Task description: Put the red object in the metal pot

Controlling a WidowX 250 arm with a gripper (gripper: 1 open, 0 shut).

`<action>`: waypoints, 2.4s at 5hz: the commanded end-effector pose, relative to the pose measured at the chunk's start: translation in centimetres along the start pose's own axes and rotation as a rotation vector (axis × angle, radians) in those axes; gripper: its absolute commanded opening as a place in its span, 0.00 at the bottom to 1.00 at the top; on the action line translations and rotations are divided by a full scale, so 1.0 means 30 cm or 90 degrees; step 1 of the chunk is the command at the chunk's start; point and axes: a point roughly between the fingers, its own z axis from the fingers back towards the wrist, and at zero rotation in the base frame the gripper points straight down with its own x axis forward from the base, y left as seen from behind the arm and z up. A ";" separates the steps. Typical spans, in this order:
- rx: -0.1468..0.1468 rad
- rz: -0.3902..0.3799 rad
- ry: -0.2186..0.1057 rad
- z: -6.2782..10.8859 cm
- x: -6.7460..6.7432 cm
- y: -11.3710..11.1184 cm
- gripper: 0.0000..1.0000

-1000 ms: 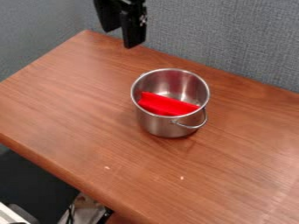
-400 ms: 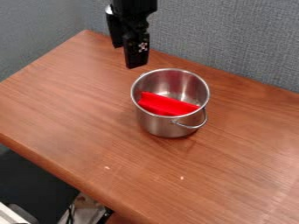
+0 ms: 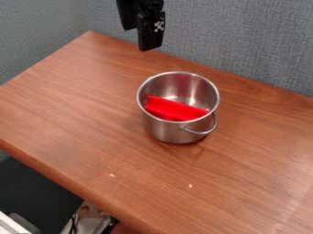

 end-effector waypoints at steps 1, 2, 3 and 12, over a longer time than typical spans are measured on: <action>0.008 0.033 -0.040 0.023 0.025 0.028 1.00; -0.013 -0.004 -0.020 0.007 0.101 -0.010 1.00; -0.033 -0.058 0.006 -0.028 0.194 -0.072 1.00; -0.021 0.001 0.060 -0.142 0.154 -0.117 1.00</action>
